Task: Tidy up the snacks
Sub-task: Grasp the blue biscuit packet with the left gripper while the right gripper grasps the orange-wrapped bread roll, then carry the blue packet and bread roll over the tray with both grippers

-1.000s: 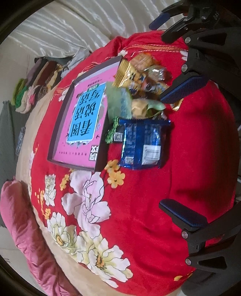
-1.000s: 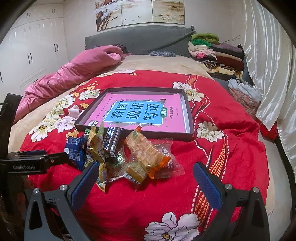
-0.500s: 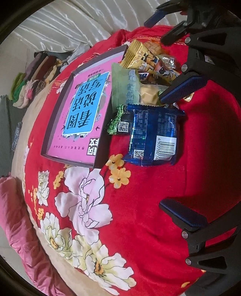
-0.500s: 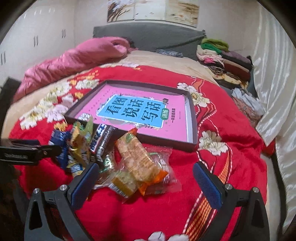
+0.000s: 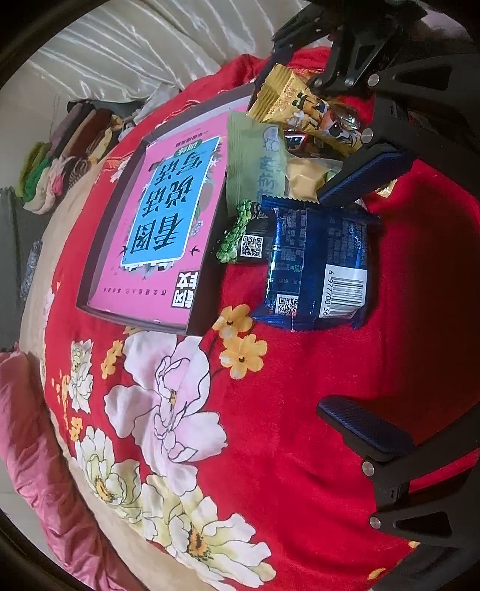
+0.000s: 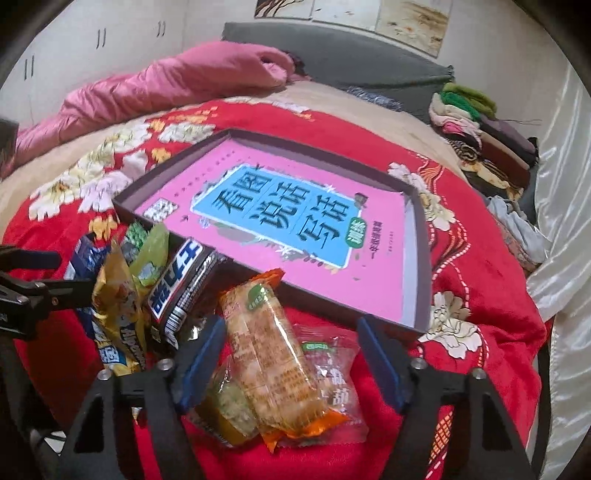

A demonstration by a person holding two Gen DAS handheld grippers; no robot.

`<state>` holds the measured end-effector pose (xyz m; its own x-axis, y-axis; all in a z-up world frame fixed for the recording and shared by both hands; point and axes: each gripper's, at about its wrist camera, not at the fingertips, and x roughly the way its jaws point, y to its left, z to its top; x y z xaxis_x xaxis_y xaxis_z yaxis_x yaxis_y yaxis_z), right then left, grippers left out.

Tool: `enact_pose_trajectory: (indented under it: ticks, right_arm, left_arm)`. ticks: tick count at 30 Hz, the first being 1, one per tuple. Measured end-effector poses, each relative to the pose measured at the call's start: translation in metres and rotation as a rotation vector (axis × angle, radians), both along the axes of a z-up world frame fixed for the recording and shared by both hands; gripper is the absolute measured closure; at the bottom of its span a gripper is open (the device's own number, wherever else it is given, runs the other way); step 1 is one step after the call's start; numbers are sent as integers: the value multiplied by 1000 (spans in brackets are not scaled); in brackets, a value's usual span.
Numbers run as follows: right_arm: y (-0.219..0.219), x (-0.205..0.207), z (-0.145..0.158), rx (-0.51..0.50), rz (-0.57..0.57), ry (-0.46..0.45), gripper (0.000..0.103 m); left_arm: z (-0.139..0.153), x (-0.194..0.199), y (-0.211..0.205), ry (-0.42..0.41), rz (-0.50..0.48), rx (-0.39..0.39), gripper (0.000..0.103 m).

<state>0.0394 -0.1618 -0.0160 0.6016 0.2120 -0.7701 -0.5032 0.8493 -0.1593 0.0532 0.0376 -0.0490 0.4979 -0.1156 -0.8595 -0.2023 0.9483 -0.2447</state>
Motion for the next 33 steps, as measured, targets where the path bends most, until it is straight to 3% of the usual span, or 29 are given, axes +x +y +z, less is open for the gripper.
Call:
enact_pose_trajectory:
  ticks: [6,9,11,19,24,33]
  right_arm:
    - [13,4,-10,-40,58,13,50]
    - [16,8,-14,-40,59,17,54]
    - [15,10,-13,-16,70,22,68]
    - [-2,15,-6,108,51,44,70]
    - [-18,14,2,225,25,54,70]
    - [-34,11,23,360,7,-3,70]
  left_arm:
    - [-4,4,-1,13,5,1,1]
    - [-4,6,-1,7,4,3,7]
    - [-4,8,-1,6,0,-3,10]
    - [-4,11,-4,-14,-44,-58,40]
    - [-5,10,-3,-25,-48,-84,41]
    - [18,1,-5,-88,-62,-59,48]
